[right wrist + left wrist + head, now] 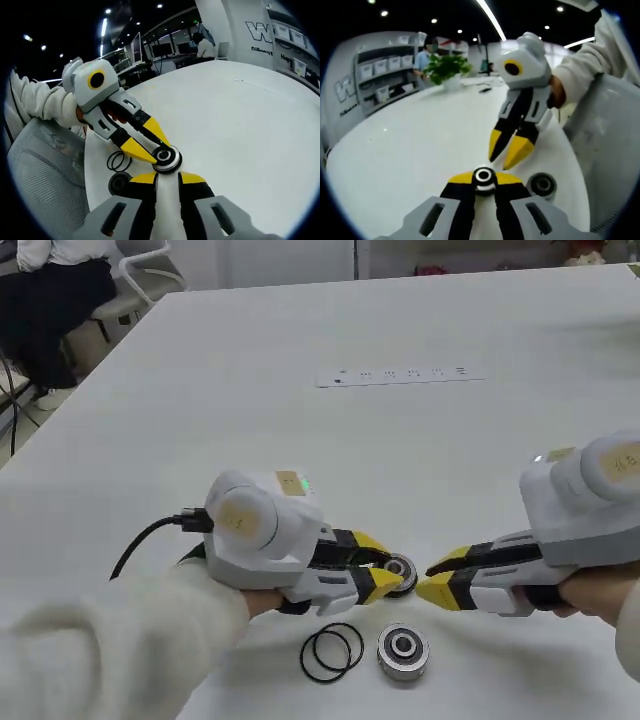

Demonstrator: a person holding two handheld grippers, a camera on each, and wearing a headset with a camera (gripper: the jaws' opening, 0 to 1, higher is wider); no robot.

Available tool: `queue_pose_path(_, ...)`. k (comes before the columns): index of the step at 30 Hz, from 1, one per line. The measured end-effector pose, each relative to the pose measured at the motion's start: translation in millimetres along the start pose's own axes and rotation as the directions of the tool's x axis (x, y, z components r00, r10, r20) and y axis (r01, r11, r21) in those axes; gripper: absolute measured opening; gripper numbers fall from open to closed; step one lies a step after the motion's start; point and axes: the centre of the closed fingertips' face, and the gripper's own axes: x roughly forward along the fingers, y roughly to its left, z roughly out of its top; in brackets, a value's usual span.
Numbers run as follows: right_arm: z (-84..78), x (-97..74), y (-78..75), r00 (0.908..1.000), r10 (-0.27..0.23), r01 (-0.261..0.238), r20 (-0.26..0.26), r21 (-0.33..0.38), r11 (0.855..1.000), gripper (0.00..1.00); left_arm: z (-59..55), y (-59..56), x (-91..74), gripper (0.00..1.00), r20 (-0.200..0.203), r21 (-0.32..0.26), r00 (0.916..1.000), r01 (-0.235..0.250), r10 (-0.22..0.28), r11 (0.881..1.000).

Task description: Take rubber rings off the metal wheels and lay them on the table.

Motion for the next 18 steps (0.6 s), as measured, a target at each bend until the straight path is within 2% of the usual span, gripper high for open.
queue_pose_path(7,-1.3,2.4,-0.6,1.0000,-0.001,0.001,-0.002,-0.021,1.000,0.15,-1.0,-1.8,-0.3,0.15,0.000,-0.040,1.0000,0.003,-0.003,0.999)
queue_pose_path(18,-5.0,6.4,5.4,0.9998,0.017,-0.018,-0.012,-0.044,0.999,0.18,-0.9,-11.8,-1.5,0.14,-0.002,-0.034,0.9995,0.031,-0.031,0.999)
